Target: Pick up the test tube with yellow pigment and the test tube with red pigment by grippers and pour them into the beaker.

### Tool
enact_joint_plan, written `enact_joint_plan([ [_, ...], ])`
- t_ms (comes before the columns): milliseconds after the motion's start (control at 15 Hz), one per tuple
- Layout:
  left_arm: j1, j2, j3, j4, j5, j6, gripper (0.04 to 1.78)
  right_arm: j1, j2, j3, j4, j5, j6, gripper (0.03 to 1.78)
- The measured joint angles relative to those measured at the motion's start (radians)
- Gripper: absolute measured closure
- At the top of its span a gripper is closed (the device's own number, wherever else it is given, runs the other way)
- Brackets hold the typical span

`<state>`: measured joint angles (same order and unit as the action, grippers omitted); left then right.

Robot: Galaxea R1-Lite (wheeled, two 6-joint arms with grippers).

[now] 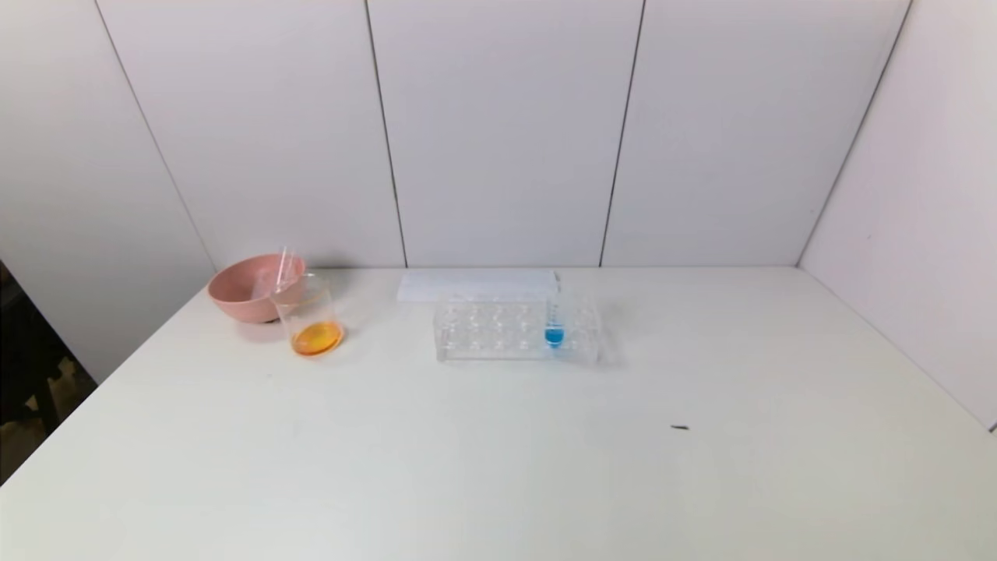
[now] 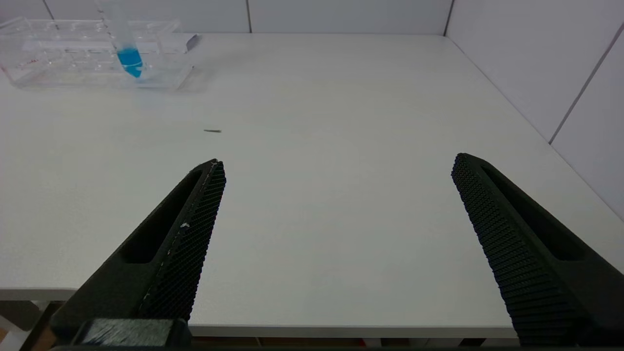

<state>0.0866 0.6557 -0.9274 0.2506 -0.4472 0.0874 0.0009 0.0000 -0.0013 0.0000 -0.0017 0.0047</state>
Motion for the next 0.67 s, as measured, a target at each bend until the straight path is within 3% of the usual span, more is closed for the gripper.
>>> enact_joint_plan([
  [333,-0.093,-0.133,0.004,0.077,-0.004,-0.002,0.06,0.000,0.000,0.000,0.000,0.000,0.000,0.11],
  [667,-0.113,-0.246,0.047,0.079,0.005,-0.001,0.06,0.000,0.000,0.000,0.000,0.000,0.000,0.11],
])
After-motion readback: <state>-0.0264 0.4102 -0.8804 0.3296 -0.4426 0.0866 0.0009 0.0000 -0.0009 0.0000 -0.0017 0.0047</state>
